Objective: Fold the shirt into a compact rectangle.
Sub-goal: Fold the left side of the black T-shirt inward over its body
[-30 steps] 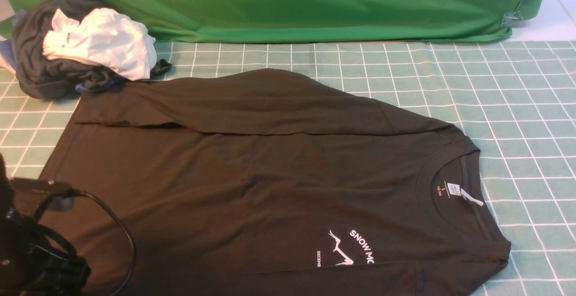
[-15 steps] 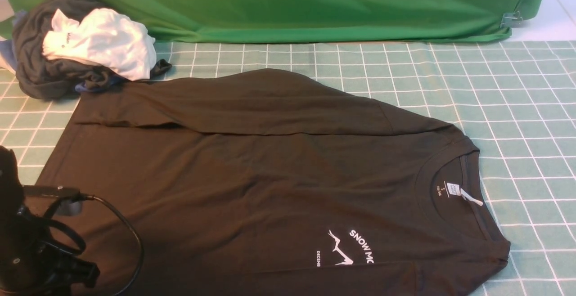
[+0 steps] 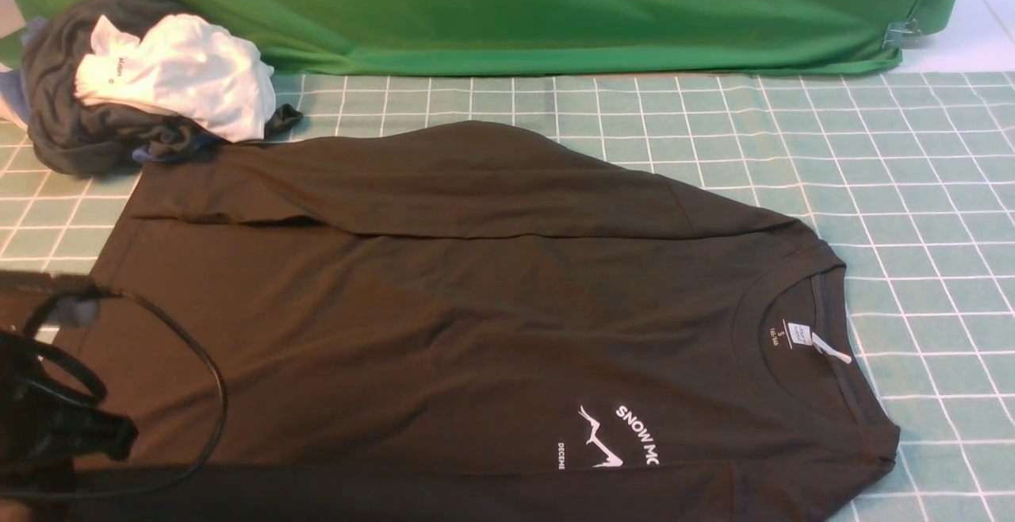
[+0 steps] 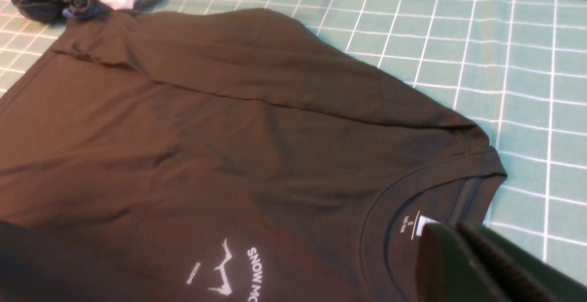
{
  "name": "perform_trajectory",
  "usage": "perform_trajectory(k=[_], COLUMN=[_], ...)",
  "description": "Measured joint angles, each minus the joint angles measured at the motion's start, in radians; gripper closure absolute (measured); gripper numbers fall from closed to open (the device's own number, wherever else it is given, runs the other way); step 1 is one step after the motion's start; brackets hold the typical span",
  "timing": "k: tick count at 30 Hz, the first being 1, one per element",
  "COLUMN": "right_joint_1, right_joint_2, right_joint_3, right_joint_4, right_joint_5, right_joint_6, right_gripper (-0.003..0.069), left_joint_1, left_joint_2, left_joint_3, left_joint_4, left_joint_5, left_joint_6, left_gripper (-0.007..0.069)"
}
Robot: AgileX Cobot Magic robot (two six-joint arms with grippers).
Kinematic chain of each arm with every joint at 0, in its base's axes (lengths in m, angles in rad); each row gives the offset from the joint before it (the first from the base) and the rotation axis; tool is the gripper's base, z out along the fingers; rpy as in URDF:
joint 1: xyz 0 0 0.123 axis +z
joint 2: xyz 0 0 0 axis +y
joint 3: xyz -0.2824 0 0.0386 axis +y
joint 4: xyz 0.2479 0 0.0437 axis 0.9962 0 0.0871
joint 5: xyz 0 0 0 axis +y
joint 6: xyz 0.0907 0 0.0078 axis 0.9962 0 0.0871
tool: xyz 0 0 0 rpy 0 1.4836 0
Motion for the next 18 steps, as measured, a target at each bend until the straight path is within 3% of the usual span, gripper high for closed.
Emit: perform_trajectory(k=[10, 18], right_joint_1=[0.000, 0.000], right_joint_2=[0.000, 0.000], right_joint_3=[0.000, 0.000], right_joint_4=[0.000, 0.000], right_joint_5=[-0.046, -0.055], right_joint_6=[0.001, 0.002], right_gripper=[0.0631, 0.0629], left_joint_1=[0.000, 0.000], left_joint_2=[-0.007, 0.126], left_joint_3=[-0.208, -0.333], left_joint_4=[-0.004, 0.001], left_joint_5=[-0.008, -0.001], left_joint_6=[0.004, 0.020], left_gripper=[0.0622, 0.0622])
